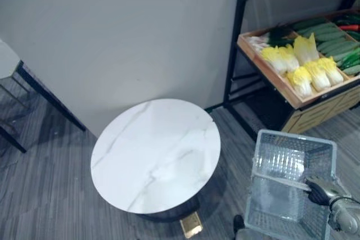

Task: Pick vegetable in the basket

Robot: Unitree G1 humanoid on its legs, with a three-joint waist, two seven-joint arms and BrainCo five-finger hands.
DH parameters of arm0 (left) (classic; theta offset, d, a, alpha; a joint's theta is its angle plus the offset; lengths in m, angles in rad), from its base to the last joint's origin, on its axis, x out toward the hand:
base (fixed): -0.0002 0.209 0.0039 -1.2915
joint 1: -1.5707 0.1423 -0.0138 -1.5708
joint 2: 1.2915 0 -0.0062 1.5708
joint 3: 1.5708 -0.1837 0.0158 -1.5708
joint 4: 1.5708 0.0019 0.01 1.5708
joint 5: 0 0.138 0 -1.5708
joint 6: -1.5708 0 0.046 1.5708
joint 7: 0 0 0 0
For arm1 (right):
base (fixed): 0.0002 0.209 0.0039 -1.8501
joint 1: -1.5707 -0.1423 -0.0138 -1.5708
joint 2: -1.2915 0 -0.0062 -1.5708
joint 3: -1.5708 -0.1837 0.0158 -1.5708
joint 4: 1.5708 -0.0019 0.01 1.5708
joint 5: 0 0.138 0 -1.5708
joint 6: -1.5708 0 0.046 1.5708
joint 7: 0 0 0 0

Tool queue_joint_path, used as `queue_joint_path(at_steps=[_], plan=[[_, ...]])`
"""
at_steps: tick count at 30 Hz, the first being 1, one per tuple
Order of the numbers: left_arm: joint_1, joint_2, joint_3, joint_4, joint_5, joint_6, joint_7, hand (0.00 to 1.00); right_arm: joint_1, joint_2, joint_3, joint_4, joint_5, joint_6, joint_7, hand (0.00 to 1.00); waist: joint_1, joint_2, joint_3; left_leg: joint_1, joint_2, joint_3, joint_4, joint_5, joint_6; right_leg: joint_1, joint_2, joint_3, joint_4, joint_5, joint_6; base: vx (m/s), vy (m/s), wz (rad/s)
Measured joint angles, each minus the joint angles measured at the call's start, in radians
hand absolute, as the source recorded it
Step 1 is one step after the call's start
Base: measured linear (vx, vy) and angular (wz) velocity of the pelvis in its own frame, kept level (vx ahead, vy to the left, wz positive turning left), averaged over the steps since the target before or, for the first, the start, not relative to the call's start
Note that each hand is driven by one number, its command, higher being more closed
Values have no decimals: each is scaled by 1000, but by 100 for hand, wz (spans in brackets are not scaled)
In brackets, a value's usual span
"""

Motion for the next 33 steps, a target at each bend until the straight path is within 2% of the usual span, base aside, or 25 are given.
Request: queue_joint_path(at_steps=[2,3,4,5,6,7,8,9,10,11,12,13,14,15,16,19,21,22,25,26,28,29,30,32,33], plan=[[0,20,-16,-18,0,-2,9,0,1,34,-13,-29,0,18,-10,100,-8,-20,2,-51,-10,48,66,-38,23,-40,-11,45,-53,23,47,-119,132,-51],[-6,27,-18,-25,1,-1,9,0,4,55,-13,-35,-2,26,-16,100,-5,-25,0,-70,-8,81,84,-41,50,-50,-16,46,-101,-9,57,-155,161,-103],[-15,26,-29,-21,4,1,13,0,-22,94,-10,-34,-15,37,-15,100,-3,8,2,-70,20,146,46,-22,78,-59,-13,-31,-116,-102,22,-139,140,-103],[-20,16,-31,-13,14,1,14,0,-36,106,-3,-36,-20,37,-15,100,-5,24,15,-69,40,179,37,-19,82,-88,-7,-98,-32,-89,-53,-88,152,-142],[-22,10,-23,-8,22,0,17,0,-68,110,12,-36,-19,40,-23,100,0,25,34,-42,53,243,26,-17,85,-138,-21,-224,209,-91,-166,-23,161,-148],[-25,29,-23,-12,22,2,20,0,-84,115,14,-31,-16,38,-32,100,-2,-4,40,-7,41,301,34,-25,94,-115,-59,-317,376,-107,-214,0,184,-162],[-25,38,-23,-13,22,3,20,0,-93,122,17,-25,-17,38,-33,100,5,-18,37,3,28,336,44,-32,93,-104,-55,-359,341,-103,-218,-102,144,-205],[-31,22,-3,14,22,2,13,0,-147,138,29,-15,-21,38,-33,100,29,16,36,18,72,436,-8,-20,94,-59,42,-324,139,-12,-257,-140,81,-181],[-40,15,11,15,22,0,13,0,-153,144,30,-17,-21,39,-31,100,27,17,48,36,71,483,-31,-5,101,-55,36,-350,207,-45,-255,-159,67,-180],[-42,13,12,13,22,-1,15,0,-154,149,31,-14,-21,39,-31,100,22,17,53,59,60,515,-59,10,98,-46,9,-383,319,-128,-235,-43,49,-105],[-39,15,2,19,21,0,14,0,-152,155,31,-9,-18,41,-31,100,20,15,53,74,54,552,-71,16,100,-21,-24,-405,382,-169,-204,-43,16,-146],[-36,17,-11,32,20,1,12,0,-157,164,34,-7,-18,49,-29,100,25,1,44,78,52,616,-62,16,100,13,-69,-415,388,-197,-170,-26,-57,-136],[-35,17,-12,32,19,1,12,0,-163,166,36,-8,-19,51,-27,100,27,-9,40,75,54,637,-52,16,100,24,-83,-420,370,-198,-144,-21,-149,-145],[-36,21,-11,31,19,1,13,0,-170,166,47,-10,-19,59,-25,100,29,-12,42,70,66,682,-28,16,100,39,-99,-428,308,-194,-82,3,-235,-120],[-38,23,-6,31,19,1,12,0,-181,165,64,-9,-19,63,-22,100,30,-21,37,67,90,718,6,16,99,43,-82,-431,237,-198,-69,0,-253,-116],[-43,6,14,33,20,2,13,0,-184,159,70,-9,-18,65,-16,100,40,13,40,68,146,736,53,32,77,66,-9,-441,115,-196,-84,-28,-314,-98],[-46,-19,31,33,24,7,12,0,-143,161,71,-12,-18,68,-12,100,17,54,37,76,220,728,108,69,65,109,62,-442,37,-171,-121,-45,-252,-37],[-46,-21,34,32,27,7,12,0,-135,162,70,-13,-12,71,-13,100,19,56,37,85,240,726,131,83,66,122,78,-438,20,-168,-127,-44,-229,-32],[-41,-17,40,22,30,8,12,0,-103,161,64,-44,-8,67,-13,100,23,50,42,100,340,625,293,182,84,175,128,-382,-13,-166,-148,-35,-226,-69],[-34,-16,44,17,30,5,14,0,-108,162,63,-58,-8,64,-17,100,30,36,53,45,345,407,407,205,69,199,128,-301,-13,-178,-167,5,-138,-100],[-35,-17,41,12,29,-3,15,0,-127,170,68,-58,-8,65,-26,100,31,36,54,-5,267,232,425,110,47,196,121,-236,-14,-179,-178,15,-29,-105],[-35,-20,34,11,29,-4,15,0,-139,178,75,-57,-8,65,-31,100,34,37,55,-36,200,115,411,57,38,196,121,-186,-24,-176,-185,25,36,-161],[-33,-28,27,8,28,-4,15,0,-143,179,96,-52,-4,65,-33,100,61,38,56,-53,101,-18,324,3,34,193,128,-95,-33,-175,-199,14,57,-174],[-33,-27,22,2,28,-5,15,0,-145,178,121,-52,11,64,-33,100,76,39,57,-69,41,-102,201,-2,34,181,144,-25,-36,-173,-202,-19,101,-162],[-32,-27,19,-8,24,-13,15,0,-160,175,142,-51,12,64,-33,100,75,44,60,-93,14,-172,66,3,33,160,158,35,-33,-173,-202,-51,164,-159]])
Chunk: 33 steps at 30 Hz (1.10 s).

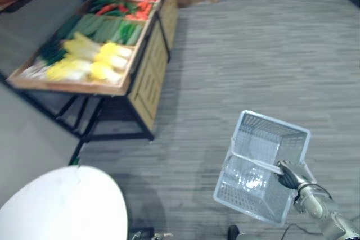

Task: Pick vegetable in the basket

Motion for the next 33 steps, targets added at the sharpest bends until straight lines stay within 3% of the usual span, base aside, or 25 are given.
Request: queue_joint_path(at_steps=[3,4,7,13,14,16,17,18,19,20,22,23,24,26,28,30,31,32,33], plan=[[-3,-3,-3,-3,-4,-12,0,0,-27,-16,3,2,1,0,0,100,1,16,10,-43,-18,-88,-183,54,-12,-54,7,84,29,-1,15,-7,156,-122],[-4,-10,-2,-4,-4,-15,1,0,-34,-32,5,5,5,1,0,100,1,33,16,-50,-26,-106,-204,142,-40,-76,10,125,42,-4,46,77,214,-113],[-12,5,-1,-4,-4,-24,4,0,-29,-41,25,32,16,2,1,100,2,10,25,-54,-86,-51,-160,110,24,-60,-58,156,-17,39,120,155,279,-49],[-13,5,-14,-11,-4,-23,6,0,-45,-39,36,42,34,-20,3,100,26,9,25,-49,-143,-35,-127,53,68,-48,-121,138,-18,27,187,119,164,-6],[-13,5,-26,-11,-4,-23,9,0,-34,-32,36,46,38,-21,3,100,30,8,26,-46,-147,-47,-103,23,70,-55,-124,127,34,3,210,84,93,13],[-12,4,-41,-10,-4,-22,19,0,-20,-2,18,59,37,-19,-1,100,33,9,26,-16,-150,-57,-105,-8,72,-92,-120,119,179,-28,220,66,96,12],[-12,10,-62,-9,-5,-21,23,0,-19,20,-10,67,37,-17,-1,100,28,8,26,1,-155,-60,-117,-18,92,-157,-114,119,338,-33,219,62,138,10],[-11,26,-81,-7,-5,-21,23,0,-10,44,-35,68,38,-11,-7,100,25,-10,32,32,-177,-63,-134,-23,103,-230,-124,125,527,-27,210,67,141,16],[-11,34,-88,-8,-5,-21,22,0,-4,58,-51,69,38,-5,-8,100,23,-23,35,49,-189,-68,-140,-27,109,-263,-133,127,612,-13,194,125,116,34],[-9,45,-104,-6,-6,-15,22,0,15,83,-68,69,38,1,-8,100,13,-38,43,84,-206,-88,-147,-37,125,-305,-145,126,742,49,178,201,82,53],[-9,54,-112,-7,-6,-7,21,0,43,117,-81,77,37,6,-8,100,-5,-33,48,131,-207,-121,-166,-43,146,-346,-142,96,840,27,152,250,55,51],[-14,56,-111,-7,-6,-5,21,0,44,125,-81,86,38,8,-8,100,-6,-36,52,150,-204,-136,-179,-49,154,-373,-137,53,837,-40,125,288,18,30],[-29,56,-110,-8,-10,-3,21,0,42,125,-86,93,38,8,-8,100,-7,-29,59,160,-194,-149,-191,-54,156,-393,-130,-5,759,-68,107,296,3,29],[-60,52,-109,-15,-36,-2,23,0,25,124,-105,113,38,9,-9,100,-12,-20,65,173,-178,-177,-206,-57,146,-413,-106,-70,558,-67,105,362,-58,43],[-84,50,-109,-41,-43,-4,25,0,8,123,-140,119,38,22,-14,100,-23,-15,82,214,-169,-218,-246,-64,128,-411,-93,-80,245,1,142,506,-149,60],[-88,51,-100,-58,-43,-10,30,0,3,123,-159,120,39,34,-26,100,-33,-20,94,258,-171,-245,-269,-77,107,-411,-106,-73,70,63,157,537,-227,68],[-88,54,-93,-56,-43,-10,32,0,6,124,-169,122,41,43,-31,100,-33,-35,101,309,-173,-275,-278,-97,76,-410,-122,-67,26,67,163,569,-271,76],[-86,54,-87,-55,-42,-10,32,0,9,123,-175,127,41,44,-31,100,-35,-37,102,325,-166,-291,-277,-108,62,-409,-126,-57,43,131,161,618,-304,83],[-85,41,-78,-55,-43,-10,33,0,7,123,-193,152,40,45,-31,100,-43,-18,100,327,-134,-324,-246,-116,52,-421,-115,-65,118,200,169,629,-333,77]])
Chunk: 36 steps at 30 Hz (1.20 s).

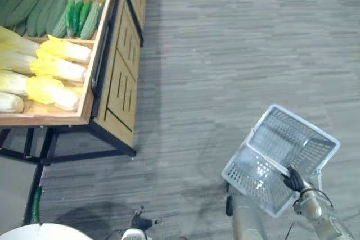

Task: Pick vegetable in the basket

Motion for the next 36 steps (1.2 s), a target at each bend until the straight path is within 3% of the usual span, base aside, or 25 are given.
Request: queue_joint_path(at_steps=[2,3,4,5,6,7,9,10,11,13,16,17,18,19,20,21,23,25,26,27,29,31,33,34,36], plan=[[-3,-22,14,7,0,-4,1,0,-14,-3,-20,9,0,6,3,100,-2,35,-4,-49,43,-39,109,22,-19,-21,16,-43,108,-44,-46,627,-339,61],[-3,-31,21,9,0,-4,2,0,-20,-4,-32,18,0,7,4,100,3,45,-7,-88,64,-51,195,70,-56,-17,18,-72,173,-82,-78,620,-348,39],[-30,-34,34,18,0,6,0,0,-26,-11,-37,18,0,8,8,100,-2,45,-7,-103,68,-62,269,126,-63,5,18,-93,199,-121,-87,740,-422,50],[-66,-32,40,30,-1,26,-1,0,-29,-28,-30,18,1,9,11,100,-7,44,-7,-134,71,-60,354,197,-87,43,15,-115,205,-152,-93,702,-383,56],[-94,-32,47,31,-1,23,1,0,-29,-54,-11,18,1,9,11,100,-8,46,-4,-193,77,-54,488,337,-136,112,3,-132,190,-188,-101,564,-272,42],[-94,-37,56,14,-3,22,-4,0,-30,-65,3,17,9,9,21,100,-3,42,-2,-217,89,-37,556,412,-143,152,1,-140,174,-199,-106,516,-195,31],[-87,-71,72,-3,-3,22,-10,0,2,-69,2,23,19,6,33,100,21,32,1,-331,156,100,819,336,-126,301,0,-158,105,-224,-118,444,-144,18],[-67,-96,105,-17,-17,21,-12,0,26,-69,-11,15,20,5,31,100,42,28,-1,-401,174,169,870,285,-87,365,-9,-167,58,-235,-118,401,-110,24],[-63,-93,125,-36,-29,21,-9,0,43,-71,-15,11,22,5,31,100,51,26,-2,-456,179,209,874,257,-54,407,-17,-180,28,-258,-94,371,-58,35],[-57,-79,136,-38,-31,23,-2,0,44,-65,-11,14,17,15,32,100,52,37,-2,-559,188,268,815,212,-50,464,-17,-209,12,-280,-81,341,4,30],[-15,-65,121,-23,-28,30,0,0,67,-62,-12,17,19,20,31,100,68,43,-5,-587,131,390,427,242,-50,557,-20,-237,-28,-312,-41,460,163,14],[6,-70,111,-19,-27,34,4,0,96,-63,-21,15,19,19,30,100,68,63,-18,-570,102,438,211,332,-48,602,-6,-260,-58,-328,-18,495,230,32],[42,-75,93,-15,-20,34,1,0,121,-65,-25,17,18,23,31,100,73,107,-44,-571,99,455,72,434,10,642,40,-264,-87,-348,3,507,248,39],[43,-70,96,3,-21,37,-1,0,108,-33,-22,42,17,30,32,100,73,89,-52,-569,73,457,92,423,129,667,30,-258,-99,-358,4,394,193,37],[44,-65,96,7,-21,43,3,0,109,-22,-15,44,18,32,32,100,72,67,-61,-579,50,457,102,404,111,664,10,-251,-100,-354,0,451,231,43],[46,-58,100,7,-21,44,2,0,107,-22,-8,45,19,36,32,100,77,42,-64,-586,22,455,121,370,126,663,-16,-233,-88,-344,0,412,229,39],[49,-58,118,17,-19,47,-5,0,95,-25,7,59,15,36,33,100,96,20,-67,-556,-13,457,144,318,143,638,-64,-182,33,-338,2,399,230,16],[69,-55,108,27,-19,53,-7,0,55,-16,34,100,13,37,28,100,101,6,-66,-483,-42,452,119,275,145,535,-123,-125,341,-282,90,409,232,8],[83,-42,81,26,-20,55,-11,0,27,-15,36,112,1,35,30,100,96,-4,-67,-428,-68,441,91,259,148,432,-150,-51,569,-147,137,448,215,41],[82,-21,44,25,-21,61,-13,0,30,4,36,124,-1,34,29,100,90,-15,-69,-377,-90,403,69,246,147,344,-145,14,771,-56,164,387,153,60],[80,-8,15,18,-22,66,-12,0,49,33,36,135,-4,34,30,100,73,-26,-69,-301,-110,335,45,228,144,252,-133,22,959,-106,137,407,84,103],[77,-10,14,14,-24,67,-13,0,72,42,36,148,-4,35,30,100,59,-22,-68,-239,-116,270,31,217,149,206,-127,-15,943,-194,76,380,5,116],[66,-10,16,-3,-34,65,-8,0,80,47,32,183,-4,36,29,100,40,-23,-74,-203,-118,169,20,211,146,171,-129,-55,733,-249,31,354,-74,126],[57,-10,17,-3,-35,65,-7,0,77,47,24,197,-3,36,28,100,40,-24,-76,-201,-118,147,20,211,143,165,-126,-52,659,-249,31,368,-130,117],[27,-19,18,-10,-43,63,-2,0,64,48,-24,276,-2,37,28,100,42,-25,-78,-206,-111,43,22,200,113,171,-94,43,323,-244,33,345,-199,116]])
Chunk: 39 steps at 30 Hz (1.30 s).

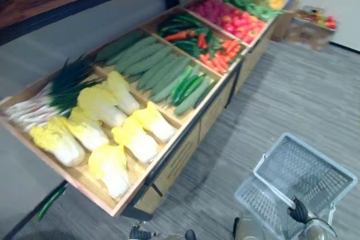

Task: Pick vegetable in the basket

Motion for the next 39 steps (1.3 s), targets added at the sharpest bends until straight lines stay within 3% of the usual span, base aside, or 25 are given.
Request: queue_joint_path(at_steps=[4,6,7,9,10,12,13,16,17,18,20,22,24,27,30,33,39], plan=[[-15,0,13,8,-1,-1,10,0,-11,34,-116,112,25,7,-3,100,5,-2,0,-1,37,-170,17,-39,-77,40,7,134,-244,12,1,318,-432,135],[-11,10,37,19,-11,-1,10,0,1,55,-170,165,46,7,-3,100,4,-33,-7,-9,49,-253,21,-59,-130,67,-13,134,-285,47,19,238,-635,139],[-20,23,55,34,-35,0,11,0,10,67,-206,198,59,8,-3,100,2,-60,-5,-18,54,-312,14,-70,-171,81,-42,77,-283,65,93,134,-570,142],[-29,-16,96,55,-51,-1,10,0,-25,52,-286,243,84,44,-10,100,4,10,-9,-67,156,-286,3,-9,-231,79,29,-40,-257,42,29,144,-530,128],[-22,-23,131,59,-69,-1,12,0,-50,44,-296,268,91,55,-10,100,5,29,-10,-68,200,-265,-33,36,-260,78,62,-78,-240,25,0,130,-524,77],[-7,-33,186,63,-79,-1,13,0,-69,44,-295,281,99,59,-6,100,11,34,-10,-63,232,-255,-68,99,-283,78,93,-106,-220,8,-29,74,-448,44],[6,-47,222,63,-83,-1,13,0,-78,46,-294,278,100,47,-4,100,15,36,-12,-69,242,-227,-71,150,-275,82,100,-134,-206,-8,-55,43,-343,39],[15,-53,244,63,-118,1,12,0,-80,49,-295,275,120,36,-4,100,9,22,-3,-82,242,-115,-71,239,-240,108,87,-189,-207,-26,-82,-7,-252,58],[15,-53,240,61,-118,1,13,0,-76,49,-295,269,127,34,-7,100,1,18,2,-88,243,-4,-71,254,-220,114,81,-220,-211,-34,-92,-99,-149,71],[5,-54,228,58,-118,1,15,0,-74,50,-295,266,129,34,-16,100,-1,31,7,-91,248,117,-58,247,-214,125,81,-244,-212,-42,-96,-112,-117,68],[6,-59,224,25,-118,2,30,0,-60,63,-294,262,132,30,-25,100,-2,46,4,-96,242,192,-59,236,-201,136,85,-263,-225,-50,-88,-119,-27,45],[13,-70,235,-51,-118,2,57,0,-39,81,-293,240,133,27,-31,100,1,65,2,-100,243,194,-97,228,-206,132,105,-272,-249,-40,-74,-100,40,29],[26,-103,245,-225,-119,-2,132,0,-18,96,-296,232,139,28,-51,100,1,86,1,-107,241,191,-136,184,-203,118,110,-281,-251,-30,-63,-43,123,24],[40,-121,244,-428,-101,-31,211,0,10,129,-298,231,149,26,-81,100,2,70,2,-106,218,192,-142,176,-190,132,97,-271,-282,-3,-54,22,108,6],[41,-117,244,-570,14,-67,330,0,27,154,-299,231,171,21,-117,100,-2,68,0,-102,192,206,-141,175,-177,134,76,-251,-302,20,-40,87,111,-11],[37,-118,242,-685,98,-74,412,0,29,169,-297,234,176,18,-129,100,-1,69,-1,-95,178,224,-142,174,-175,139,76,-228,-329,44,-39,118,57,-21],[5,-118,229,-884,133,-77,468,0,28,169,-281,240,165,-2,-140,100,-3,69,-1,-66,182,233,-147,174,-175,163,91,-201,-362,59,-47,56,5,-15]])
